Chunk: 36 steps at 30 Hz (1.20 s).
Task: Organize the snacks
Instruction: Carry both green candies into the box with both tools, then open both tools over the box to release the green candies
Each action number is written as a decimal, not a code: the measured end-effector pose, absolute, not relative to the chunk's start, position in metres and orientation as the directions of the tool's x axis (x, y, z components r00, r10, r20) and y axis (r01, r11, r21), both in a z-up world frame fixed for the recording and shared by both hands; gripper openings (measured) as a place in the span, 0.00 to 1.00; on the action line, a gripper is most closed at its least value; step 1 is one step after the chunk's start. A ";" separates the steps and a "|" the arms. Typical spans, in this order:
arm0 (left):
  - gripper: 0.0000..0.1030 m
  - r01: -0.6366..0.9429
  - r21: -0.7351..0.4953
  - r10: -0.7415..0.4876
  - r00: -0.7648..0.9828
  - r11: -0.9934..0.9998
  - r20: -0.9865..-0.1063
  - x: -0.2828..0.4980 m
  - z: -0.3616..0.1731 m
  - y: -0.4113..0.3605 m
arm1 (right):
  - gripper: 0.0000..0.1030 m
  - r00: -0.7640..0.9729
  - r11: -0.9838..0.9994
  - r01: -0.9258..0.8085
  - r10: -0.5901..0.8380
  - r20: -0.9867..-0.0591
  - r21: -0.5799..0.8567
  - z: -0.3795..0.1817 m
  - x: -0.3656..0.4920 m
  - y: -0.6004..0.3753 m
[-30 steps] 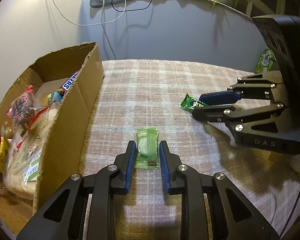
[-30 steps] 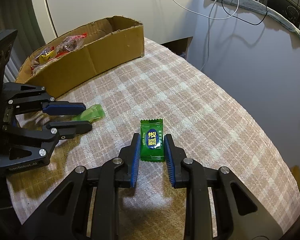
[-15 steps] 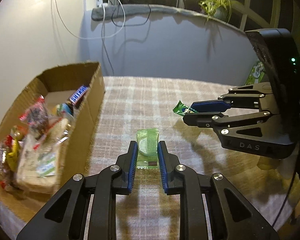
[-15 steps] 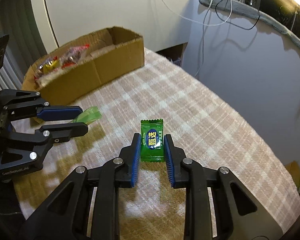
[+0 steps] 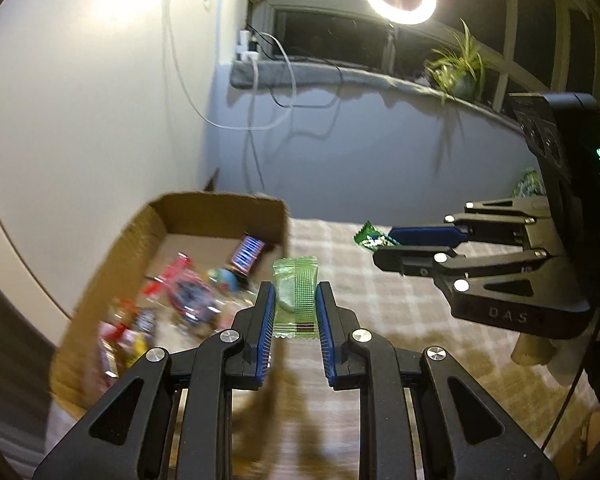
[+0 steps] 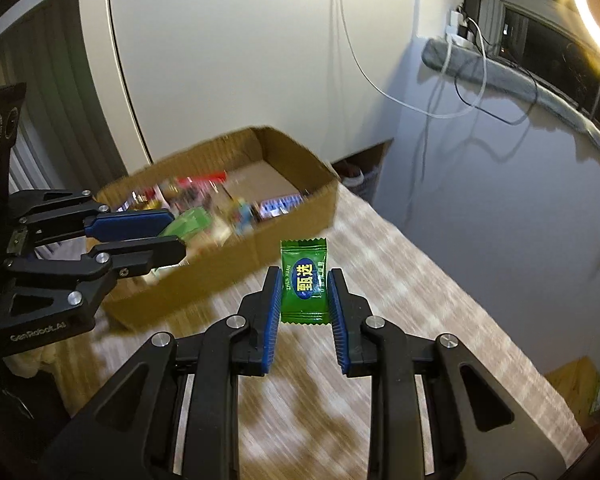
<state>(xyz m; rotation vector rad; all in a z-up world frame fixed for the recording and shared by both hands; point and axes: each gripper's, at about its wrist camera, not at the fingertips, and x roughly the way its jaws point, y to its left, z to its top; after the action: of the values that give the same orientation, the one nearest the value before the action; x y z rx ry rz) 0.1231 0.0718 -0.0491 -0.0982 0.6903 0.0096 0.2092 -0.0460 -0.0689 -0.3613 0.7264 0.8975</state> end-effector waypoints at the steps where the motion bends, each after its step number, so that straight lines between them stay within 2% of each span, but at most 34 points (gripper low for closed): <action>1: 0.19 -0.049 -0.086 -0.017 0.775 0.995 -0.632 0.123 -0.047 0.076 | 0.23 0.409 0.582 -0.813 0.584 -0.701 0.011 -0.066 0.209 -0.038; 17: 0.19 -0.160 -0.119 0.053 0.782 0.980 -0.621 0.144 -0.043 0.162 | 0.23 0.389 0.559 -0.829 0.606 -0.694 0.023 -0.061 0.231 0.057; 36: 0.20 -0.186 -0.129 0.063 0.772 0.974 -0.633 0.157 -0.049 0.182 | 0.23 0.381 0.566 -0.824 0.588 -0.713 0.027 -0.072 0.254 0.090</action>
<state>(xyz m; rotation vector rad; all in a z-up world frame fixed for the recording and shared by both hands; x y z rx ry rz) 0.1575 0.1817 -0.0490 -0.1890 0.6766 0.1360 0.2535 0.0898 -0.0718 -0.3614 0.7429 0.9265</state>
